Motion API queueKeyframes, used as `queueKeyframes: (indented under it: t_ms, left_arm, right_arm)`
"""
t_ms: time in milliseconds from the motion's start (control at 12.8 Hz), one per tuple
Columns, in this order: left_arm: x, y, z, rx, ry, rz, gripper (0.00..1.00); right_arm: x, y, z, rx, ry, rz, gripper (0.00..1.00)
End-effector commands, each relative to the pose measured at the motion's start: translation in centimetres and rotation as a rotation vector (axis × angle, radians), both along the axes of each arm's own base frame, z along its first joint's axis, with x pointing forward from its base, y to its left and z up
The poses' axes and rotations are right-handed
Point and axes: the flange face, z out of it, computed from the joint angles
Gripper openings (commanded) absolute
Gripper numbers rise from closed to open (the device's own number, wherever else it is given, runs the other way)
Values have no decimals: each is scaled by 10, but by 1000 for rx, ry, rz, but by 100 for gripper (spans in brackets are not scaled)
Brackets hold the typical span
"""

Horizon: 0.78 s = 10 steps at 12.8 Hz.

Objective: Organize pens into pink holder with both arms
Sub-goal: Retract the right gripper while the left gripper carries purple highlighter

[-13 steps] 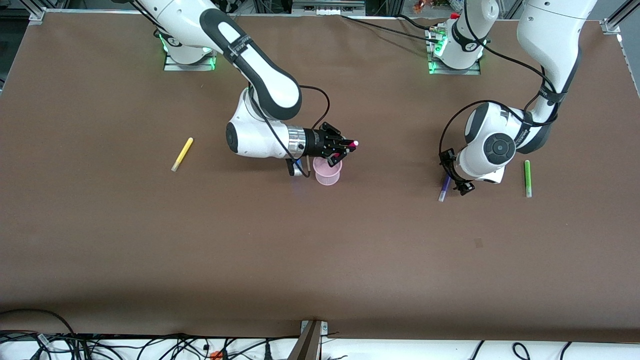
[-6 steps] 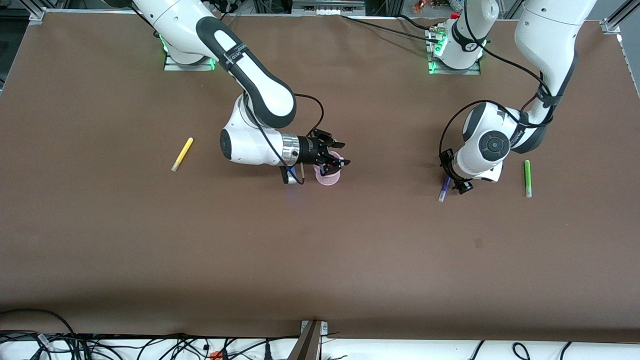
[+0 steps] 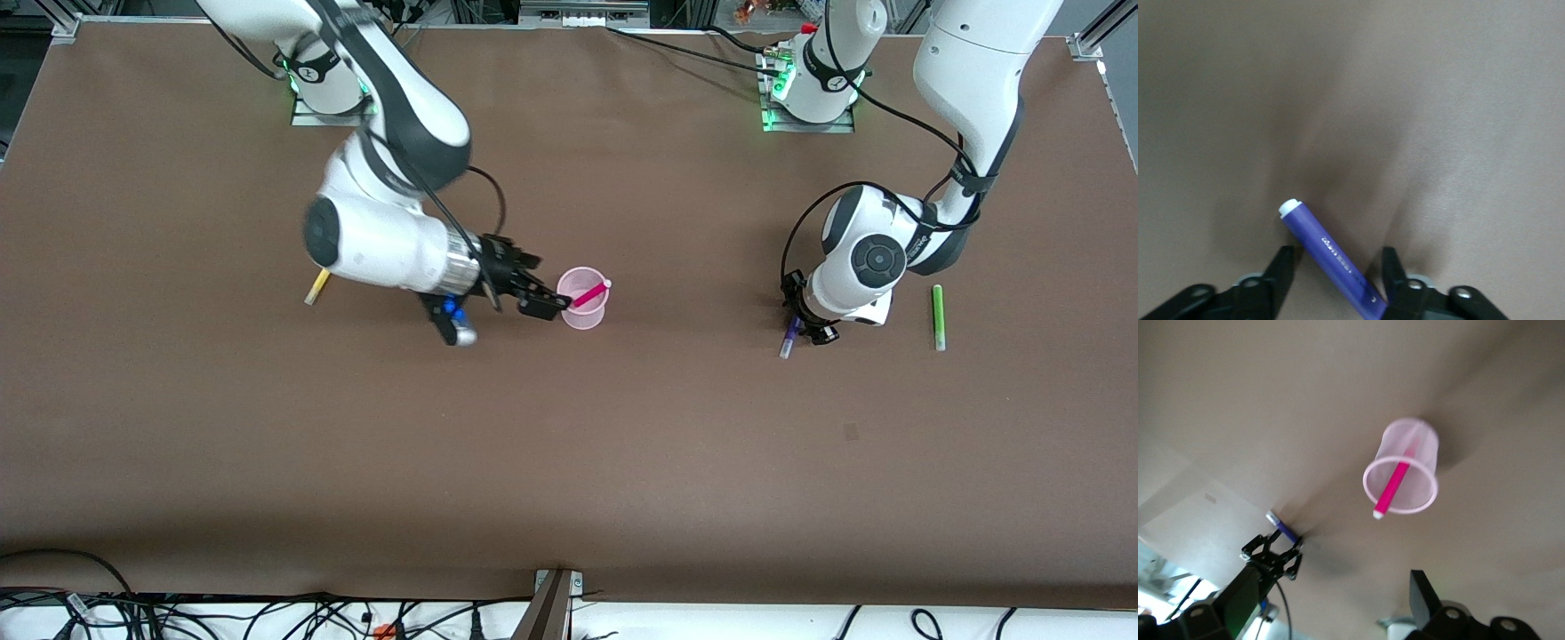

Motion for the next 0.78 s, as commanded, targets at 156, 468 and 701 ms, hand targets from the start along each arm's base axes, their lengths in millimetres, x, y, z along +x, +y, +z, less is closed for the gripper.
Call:
queueKeyframes:
  t_ms: [156,468,701]
  left_arm:
    - [5,-1,24,25,-56,14,0]
    - [24,-46,93,114,-31,-104,0]
    - [37,-97,147,151,2,-163,0]
  right_arm:
    - [-26,-107,79,-203,-198,280,100]
    - [-59,-238,141,-383,-335,668,100]
    - [-66,-295,177,-436,-359,740,100]
